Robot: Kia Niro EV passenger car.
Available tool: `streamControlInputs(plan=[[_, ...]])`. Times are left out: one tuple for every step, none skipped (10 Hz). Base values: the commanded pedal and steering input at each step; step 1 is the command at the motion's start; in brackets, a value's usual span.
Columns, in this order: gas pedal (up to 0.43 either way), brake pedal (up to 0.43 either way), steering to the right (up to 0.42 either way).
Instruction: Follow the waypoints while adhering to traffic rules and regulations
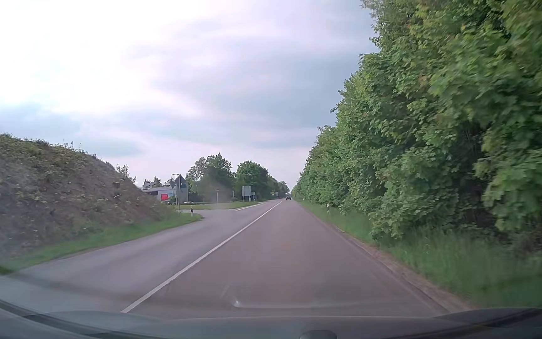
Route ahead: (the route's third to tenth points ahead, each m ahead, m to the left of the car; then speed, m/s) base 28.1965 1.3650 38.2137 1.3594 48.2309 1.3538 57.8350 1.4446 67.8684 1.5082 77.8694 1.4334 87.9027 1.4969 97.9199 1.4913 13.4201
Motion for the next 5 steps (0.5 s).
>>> streamControlInputs(plan=[[0.169,0.000,-0.001],[0.169,0.000,-0.001],[0.157,0.000,-0.001],[0.157,0.000,-0.001],[0.157,0.000,-0.001]])
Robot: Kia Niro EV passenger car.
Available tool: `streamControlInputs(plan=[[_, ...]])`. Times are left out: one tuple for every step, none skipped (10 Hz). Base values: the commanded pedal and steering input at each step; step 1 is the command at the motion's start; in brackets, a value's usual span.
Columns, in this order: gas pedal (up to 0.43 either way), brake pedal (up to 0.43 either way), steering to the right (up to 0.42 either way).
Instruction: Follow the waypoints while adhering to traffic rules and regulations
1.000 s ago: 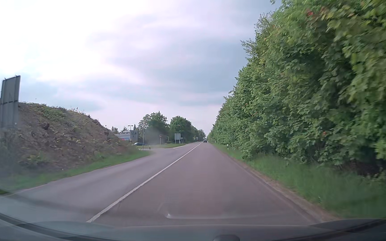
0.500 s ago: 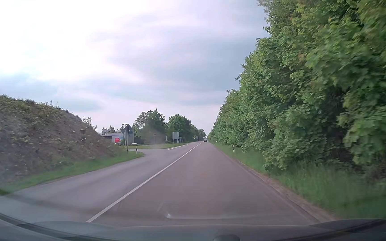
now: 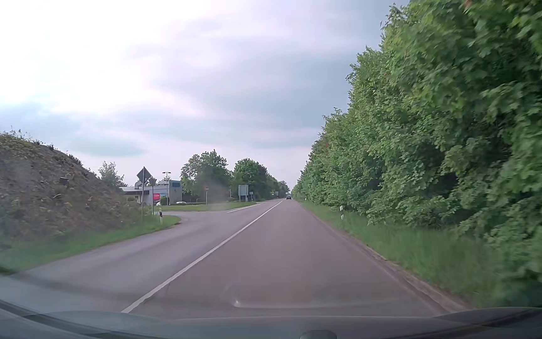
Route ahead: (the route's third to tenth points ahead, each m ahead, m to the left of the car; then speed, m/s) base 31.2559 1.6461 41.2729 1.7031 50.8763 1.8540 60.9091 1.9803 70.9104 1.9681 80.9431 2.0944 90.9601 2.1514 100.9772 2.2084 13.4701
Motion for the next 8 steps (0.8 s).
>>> streamControlInputs(plan=[[0.157,0.000,-0.001],[0.150,0.000,-0.001],[0.150,0.000,-0.001],[0.150,0.000,-0.001],[0.150,0.000,-0.001],[0.150,0.000,-0.001],[0.150,0.000,-0.001],[0.150,0.000,-0.001]])
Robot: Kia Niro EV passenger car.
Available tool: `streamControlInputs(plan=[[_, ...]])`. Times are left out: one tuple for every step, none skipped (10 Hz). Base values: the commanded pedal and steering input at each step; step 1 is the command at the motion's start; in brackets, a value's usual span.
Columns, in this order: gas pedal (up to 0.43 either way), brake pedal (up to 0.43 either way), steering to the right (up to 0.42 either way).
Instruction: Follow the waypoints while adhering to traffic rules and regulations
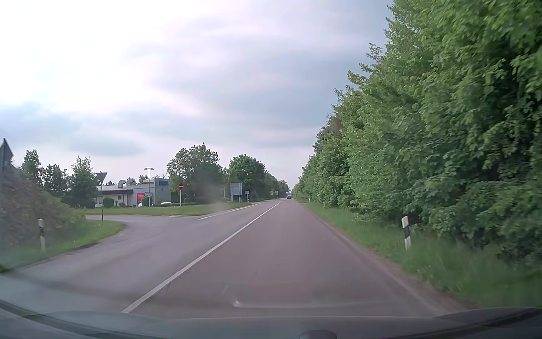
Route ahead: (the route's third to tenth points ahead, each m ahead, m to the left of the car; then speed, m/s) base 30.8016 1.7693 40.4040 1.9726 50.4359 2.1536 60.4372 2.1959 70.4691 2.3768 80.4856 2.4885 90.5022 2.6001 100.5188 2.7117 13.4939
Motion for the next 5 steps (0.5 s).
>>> streamControlInputs(plan=[[0.138,0.000,-0.001],[0.130,0.000,-0.001],[0.118,0.000,-0.001],[0.110,0.000,-0.001],[0.067,0.000,-0.001]])
